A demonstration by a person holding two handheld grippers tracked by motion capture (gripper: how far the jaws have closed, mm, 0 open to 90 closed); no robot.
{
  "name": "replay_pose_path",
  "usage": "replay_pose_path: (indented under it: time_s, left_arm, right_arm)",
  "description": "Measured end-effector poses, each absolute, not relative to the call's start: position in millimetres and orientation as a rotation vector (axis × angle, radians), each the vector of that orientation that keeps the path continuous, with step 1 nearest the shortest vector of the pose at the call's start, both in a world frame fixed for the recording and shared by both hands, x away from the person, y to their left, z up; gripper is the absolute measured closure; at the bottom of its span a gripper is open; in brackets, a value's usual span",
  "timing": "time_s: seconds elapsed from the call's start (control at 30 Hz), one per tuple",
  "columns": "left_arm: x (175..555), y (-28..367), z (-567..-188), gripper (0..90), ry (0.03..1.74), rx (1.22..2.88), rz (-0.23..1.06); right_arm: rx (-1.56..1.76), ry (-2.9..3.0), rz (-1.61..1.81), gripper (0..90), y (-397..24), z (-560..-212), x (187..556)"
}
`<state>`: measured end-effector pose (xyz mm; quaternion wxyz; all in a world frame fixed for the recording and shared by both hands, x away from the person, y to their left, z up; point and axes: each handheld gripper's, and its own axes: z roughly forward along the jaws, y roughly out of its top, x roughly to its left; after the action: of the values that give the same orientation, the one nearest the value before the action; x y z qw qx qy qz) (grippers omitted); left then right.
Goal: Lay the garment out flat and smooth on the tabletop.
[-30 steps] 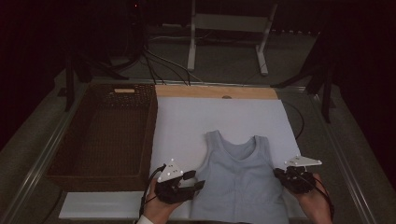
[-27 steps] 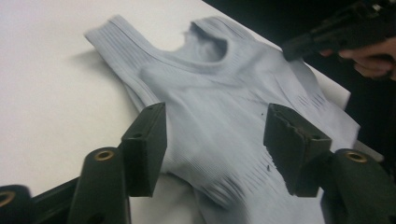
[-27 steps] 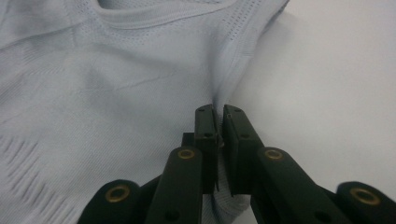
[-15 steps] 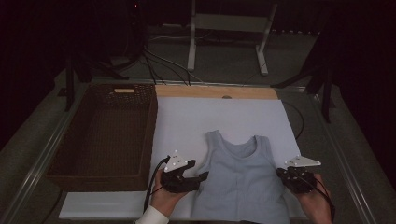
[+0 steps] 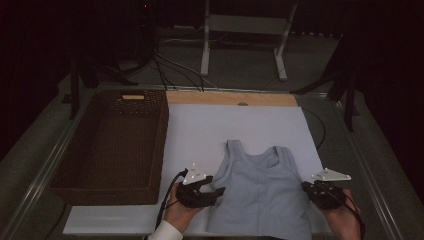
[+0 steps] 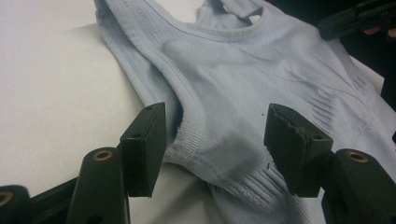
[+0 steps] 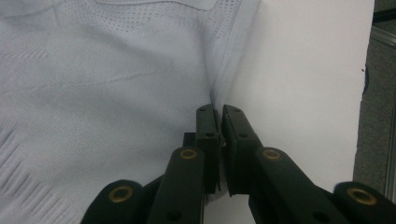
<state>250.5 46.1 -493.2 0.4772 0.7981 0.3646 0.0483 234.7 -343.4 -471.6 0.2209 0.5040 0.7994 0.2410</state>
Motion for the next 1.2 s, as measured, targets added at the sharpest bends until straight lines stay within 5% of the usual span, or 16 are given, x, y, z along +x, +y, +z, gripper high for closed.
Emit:
replay_pose_path:
  time_s: [0.07, 0.27, 0.33, 0.6, 1.0, 1.2]
  left_arm:
    - [251.1, 43.9, -494.9, 45.3, 0.883, 1.963, 0.112]
    - [252.3, 46.8, -496.2, 83.9, 0.883, 1.987, 0.083]
    - [250.7, 49.6, -494.7, 89.7, 0.879, 1.990, 0.070]
    - [242.4, 52.1, -490.1, 89.8, 0.847, 1.994, 0.092]
    - [259.7, 45.7, -495.4, 38.0, 0.881, 1.935, 0.086]
    - [264.8, 38.5, -503.5, 30.4, 0.895, 1.999, 0.075]
  right_arm:
    - [1.389, 2.214, 0.667, 85.5, -342.4, -472.0, 234.9]
    - [1.388, 2.221, 0.684, 85.4, -342.0, -471.1, 233.0]
    - [1.394, 2.228, 0.695, 85.4, -342.1, -470.9, 231.8]
    - [1.395, 2.233, 0.724, 85.3, -342.1, -468.0, 226.9]
    - [1.388, 2.242, 0.727, 85.2, -340.0, -469.6, 227.7]
    - [1.384, 2.247, 0.728, 85.2, -339.3, -469.9, 227.7]
